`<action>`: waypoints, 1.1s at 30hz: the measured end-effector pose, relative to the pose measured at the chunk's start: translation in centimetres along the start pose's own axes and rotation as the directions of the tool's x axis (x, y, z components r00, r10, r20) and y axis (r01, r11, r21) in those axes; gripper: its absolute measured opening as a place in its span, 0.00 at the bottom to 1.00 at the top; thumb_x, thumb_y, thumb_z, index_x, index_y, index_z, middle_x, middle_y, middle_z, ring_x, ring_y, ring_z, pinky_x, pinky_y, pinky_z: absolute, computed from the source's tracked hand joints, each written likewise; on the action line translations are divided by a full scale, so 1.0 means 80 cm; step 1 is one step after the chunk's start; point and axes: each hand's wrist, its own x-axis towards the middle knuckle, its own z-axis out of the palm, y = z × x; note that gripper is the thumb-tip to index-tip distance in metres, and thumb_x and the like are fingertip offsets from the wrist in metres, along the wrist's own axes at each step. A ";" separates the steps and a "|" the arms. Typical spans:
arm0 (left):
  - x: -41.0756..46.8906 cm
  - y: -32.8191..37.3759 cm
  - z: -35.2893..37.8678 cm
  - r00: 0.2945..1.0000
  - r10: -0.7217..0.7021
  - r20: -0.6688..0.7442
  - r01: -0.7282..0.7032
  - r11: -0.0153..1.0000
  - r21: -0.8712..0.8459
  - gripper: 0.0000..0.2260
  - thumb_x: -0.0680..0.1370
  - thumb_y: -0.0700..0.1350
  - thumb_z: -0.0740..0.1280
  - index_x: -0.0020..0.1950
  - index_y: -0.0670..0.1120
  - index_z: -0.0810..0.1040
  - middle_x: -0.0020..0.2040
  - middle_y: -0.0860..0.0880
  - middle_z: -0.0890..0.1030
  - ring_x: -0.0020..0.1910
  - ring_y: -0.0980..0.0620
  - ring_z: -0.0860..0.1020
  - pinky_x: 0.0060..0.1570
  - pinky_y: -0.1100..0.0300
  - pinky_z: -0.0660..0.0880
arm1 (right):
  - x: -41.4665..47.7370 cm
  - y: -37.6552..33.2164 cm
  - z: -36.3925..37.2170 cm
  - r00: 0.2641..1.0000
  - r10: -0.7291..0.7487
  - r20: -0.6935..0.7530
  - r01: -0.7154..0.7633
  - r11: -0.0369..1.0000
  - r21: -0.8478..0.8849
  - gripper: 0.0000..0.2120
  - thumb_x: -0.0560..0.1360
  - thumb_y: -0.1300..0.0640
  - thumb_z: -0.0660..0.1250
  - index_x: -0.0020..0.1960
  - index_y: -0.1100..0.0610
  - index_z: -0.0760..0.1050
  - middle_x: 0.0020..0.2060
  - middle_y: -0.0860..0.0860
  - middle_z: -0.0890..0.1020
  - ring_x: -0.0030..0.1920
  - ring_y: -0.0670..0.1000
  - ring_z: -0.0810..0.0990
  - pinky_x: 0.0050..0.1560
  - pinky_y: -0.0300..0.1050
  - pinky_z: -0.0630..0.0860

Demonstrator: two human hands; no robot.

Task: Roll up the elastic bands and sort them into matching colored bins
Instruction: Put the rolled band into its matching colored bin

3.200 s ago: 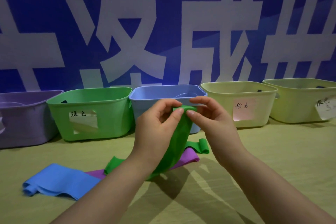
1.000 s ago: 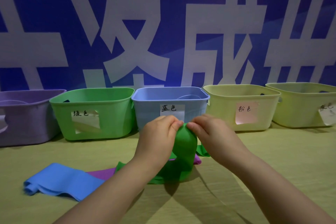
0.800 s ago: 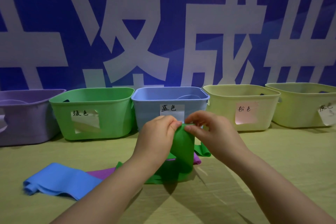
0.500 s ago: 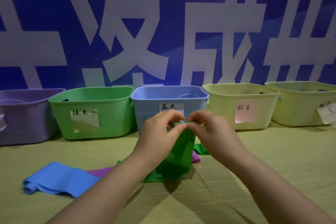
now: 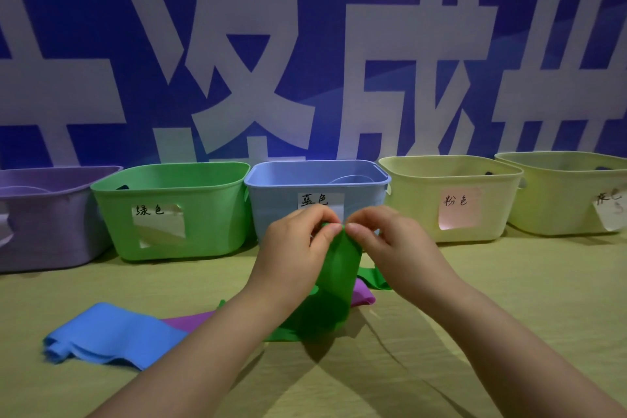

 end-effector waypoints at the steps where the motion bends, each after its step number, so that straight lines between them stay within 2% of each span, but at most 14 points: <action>1: 0.000 0.000 0.000 1.000 -0.004 -0.001 0.004 1.000 0.001 0.05 0.76 0.44 0.66 0.41 0.51 0.75 0.32 0.59 0.73 0.34 0.63 0.72 0.33 0.72 0.64 | 0.000 0.000 0.000 1.000 0.001 -0.014 -0.001 1.000 0.018 0.06 0.76 0.50 0.63 0.52 0.48 0.76 0.42 0.44 0.77 0.44 0.42 0.73 0.40 0.32 0.67; 3: -0.001 0.000 0.000 1.000 -0.016 0.000 0.016 1.000 -0.002 0.05 0.76 0.44 0.66 0.40 0.51 0.75 0.31 0.58 0.73 0.34 0.64 0.72 0.33 0.72 0.65 | -0.001 0.000 0.001 1.000 0.006 -0.026 -0.005 1.000 0.016 0.05 0.74 0.51 0.66 0.49 0.46 0.72 0.40 0.40 0.75 0.42 0.40 0.72 0.39 0.26 0.65; 7: -0.001 0.001 0.001 0.999 -0.029 0.031 0.030 0.999 -0.022 0.05 0.76 0.47 0.65 0.41 0.50 0.77 0.32 0.57 0.74 0.34 0.62 0.72 0.32 0.71 0.65 | 0.000 0.000 0.001 0.999 0.021 -0.027 -0.021 1.000 -0.004 0.01 0.75 0.53 0.65 0.45 0.48 0.73 0.38 0.42 0.75 0.38 0.39 0.72 0.36 0.26 0.65; 10: -0.001 0.002 0.000 0.998 -0.025 0.061 0.029 0.998 -0.056 0.00 0.75 0.46 0.67 0.44 0.51 0.77 0.37 0.57 0.76 0.38 0.61 0.74 0.36 0.69 0.69 | 0.000 -0.001 -0.001 0.999 0.035 -0.009 -0.035 0.999 0.031 0.06 0.77 0.53 0.62 0.47 0.52 0.77 0.37 0.44 0.77 0.38 0.40 0.73 0.37 0.33 0.68; 12: -0.001 0.001 0.001 0.999 -0.016 0.047 0.019 0.998 -0.066 0.03 0.74 0.44 0.68 0.45 0.52 0.77 0.40 0.57 0.78 0.41 0.60 0.75 0.40 0.66 0.72 | -0.001 -0.003 -0.001 0.999 0.044 0.001 -0.044 0.998 0.042 0.07 0.78 0.53 0.61 0.48 0.53 0.77 0.36 0.44 0.77 0.38 0.42 0.74 0.38 0.37 0.69; 14: 0.000 -0.001 0.001 1.000 -0.015 0.025 0.017 0.997 -0.076 0.03 0.74 0.44 0.69 0.46 0.52 0.78 0.40 0.56 0.78 0.41 0.59 0.76 0.41 0.63 0.73 | -0.002 -0.003 -0.002 0.999 0.047 0.004 -0.047 0.998 0.050 0.08 0.78 0.53 0.60 0.47 0.52 0.77 0.37 0.45 0.78 0.41 0.44 0.75 0.41 0.38 0.70; 17: 0.000 -0.002 0.001 1.000 -0.021 0.022 0.023 0.997 -0.073 0.02 0.74 0.44 0.68 0.44 0.52 0.77 0.37 0.57 0.77 0.38 0.60 0.74 0.38 0.66 0.70 | -0.002 -0.003 -0.001 0.999 0.050 0.005 -0.051 0.997 0.057 0.09 0.78 0.52 0.60 0.49 0.53 0.78 0.40 0.46 0.79 0.43 0.46 0.77 0.44 0.42 0.73; 21: 0.001 -0.004 0.000 0.999 -0.046 0.021 0.048 0.995 -0.082 0.05 0.76 0.45 0.66 0.40 0.53 0.75 0.34 0.57 0.74 0.35 0.60 0.72 0.34 0.66 0.67 | -0.002 -0.002 0.000 0.999 0.026 -0.046 -0.023 0.998 0.064 0.09 0.75 0.51 0.65 0.54 0.49 0.75 0.41 0.40 0.76 0.45 0.41 0.75 0.48 0.37 0.73; 24: 0.002 -0.006 0.000 0.997 -0.063 0.038 0.066 0.994 -0.090 0.06 0.76 0.47 0.65 0.39 0.51 0.76 0.31 0.57 0.73 0.33 0.61 0.71 0.33 0.64 0.65 | -0.002 -0.001 -0.001 0.997 0.006 -0.082 -0.003 1.000 0.028 0.07 0.75 0.53 0.66 0.51 0.52 0.77 0.40 0.40 0.76 0.42 0.39 0.73 0.42 0.29 0.69; 26: 0.001 -0.004 0.002 0.997 -0.066 0.047 0.070 0.994 -0.085 0.06 0.76 0.48 0.65 0.40 0.50 0.77 0.30 0.58 0.72 0.32 0.61 0.70 0.32 0.66 0.64 | -0.001 0.000 -0.001 0.996 0.011 -0.086 -0.009 1.000 0.017 0.07 0.76 0.53 0.64 0.51 0.53 0.78 0.40 0.43 0.77 0.40 0.40 0.73 0.39 0.29 0.67; 28: 0.000 -0.001 0.002 0.995 -0.083 0.053 0.089 0.990 -0.112 0.03 0.75 0.47 0.67 0.42 0.55 0.76 0.34 0.59 0.75 0.35 0.63 0.72 0.35 0.72 0.66 | -0.001 0.001 0.001 0.998 0.016 -0.065 -0.015 1.000 0.010 0.08 0.77 0.53 0.62 0.51 0.54 0.78 0.39 0.44 0.77 0.39 0.41 0.73 0.37 0.30 0.66; 29: -0.001 0.001 0.002 0.995 -0.088 0.055 0.094 0.987 -0.127 0.06 0.75 0.46 0.68 0.43 0.58 0.74 0.38 0.59 0.76 0.38 0.63 0.74 0.37 0.73 0.68 | -0.001 0.001 0.002 0.998 0.018 -0.058 -0.017 1.000 0.012 0.08 0.77 0.53 0.61 0.51 0.53 0.78 0.38 0.43 0.76 0.37 0.41 0.72 0.35 0.31 0.65; 31: 0.000 0.001 0.001 0.997 -0.063 0.045 0.069 0.989 -0.134 0.12 0.74 0.44 0.69 0.43 0.62 0.73 0.42 0.58 0.78 0.42 0.61 0.76 0.42 0.70 0.72 | -0.001 0.000 0.003 0.999 0.027 -0.042 -0.025 0.999 0.035 0.08 0.78 0.53 0.60 0.50 0.53 0.78 0.37 0.43 0.76 0.38 0.41 0.73 0.36 0.33 0.66; 33: 0.000 0.001 0.000 0.999 -0.040 0.019 0.042 0.992 -0.117 0.12 0.73 0.43 0.69 0.42 0.61 0.74 0.41 0.58 0.79 0.41 0.62 0.76 0.42 0.69 0.72 | -0.002 0.000 0.003 0.999 0.039 -0.021 -0.038 0.997 0.071 0.09 0.78 0.52 0.59 0.49 0.52 0.78 0.37 0.44 0.77 0.41 0.44 0.75 0.39 0.34 0.69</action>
